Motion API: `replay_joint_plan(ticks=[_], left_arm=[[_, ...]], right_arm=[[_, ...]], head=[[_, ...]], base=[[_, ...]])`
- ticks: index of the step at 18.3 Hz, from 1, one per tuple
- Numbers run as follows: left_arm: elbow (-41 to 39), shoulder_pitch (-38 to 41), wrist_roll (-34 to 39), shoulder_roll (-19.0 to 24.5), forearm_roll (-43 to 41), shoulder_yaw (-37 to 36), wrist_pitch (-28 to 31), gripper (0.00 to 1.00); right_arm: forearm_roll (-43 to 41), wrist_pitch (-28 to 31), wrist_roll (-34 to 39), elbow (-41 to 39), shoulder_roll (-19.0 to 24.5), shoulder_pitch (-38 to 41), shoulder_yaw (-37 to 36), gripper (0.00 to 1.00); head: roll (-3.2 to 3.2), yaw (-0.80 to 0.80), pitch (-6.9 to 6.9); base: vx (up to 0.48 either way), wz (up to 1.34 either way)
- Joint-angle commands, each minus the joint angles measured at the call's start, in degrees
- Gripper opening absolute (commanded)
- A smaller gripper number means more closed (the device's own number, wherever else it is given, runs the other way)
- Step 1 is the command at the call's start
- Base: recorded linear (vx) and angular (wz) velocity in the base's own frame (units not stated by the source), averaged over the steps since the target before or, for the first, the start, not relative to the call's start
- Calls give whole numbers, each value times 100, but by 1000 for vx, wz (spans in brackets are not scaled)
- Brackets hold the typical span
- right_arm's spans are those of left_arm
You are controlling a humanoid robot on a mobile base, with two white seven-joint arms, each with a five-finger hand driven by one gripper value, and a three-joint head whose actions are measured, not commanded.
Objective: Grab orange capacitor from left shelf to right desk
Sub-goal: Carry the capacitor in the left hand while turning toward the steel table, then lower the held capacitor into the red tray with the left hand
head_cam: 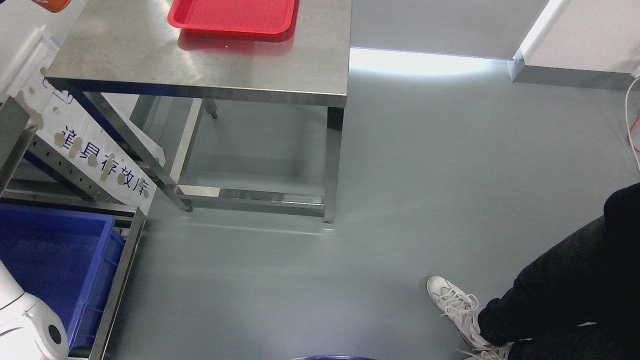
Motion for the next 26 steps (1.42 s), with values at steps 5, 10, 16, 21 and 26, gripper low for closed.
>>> replay_joint_plan(ticks=[5,10,16,21,26], left_arm=[[765,-1027,17,-217,-280,-1213,55,5],[1038,-1134,-18,-244,-306,-1889,47,5],[1933,-1713,-19,-901,-877,-2330,29,5],[2390,-1732,-27,-1737,-1536,-2567,3,5],[3410,-1916,-36,-1945,-2011,-3137,-577,5]], right_arm=[[26,-1,-3,-100,-100,115,-70,100],[26,-1,-3,-100,-100,115,-70,100],[26,-1,-3,-100,-100,115,-70,100],[26,-1,-3,-100,-100,115,-70,100],[26,-1,-3,-100,-100,115,-70,100]], head=[[0,0,0],[0,0,0],[0,0,0],[0,0,0],[0,0,0]], base=[[227,-138],[192,-88],[174,111],[159,229],[115,111]])
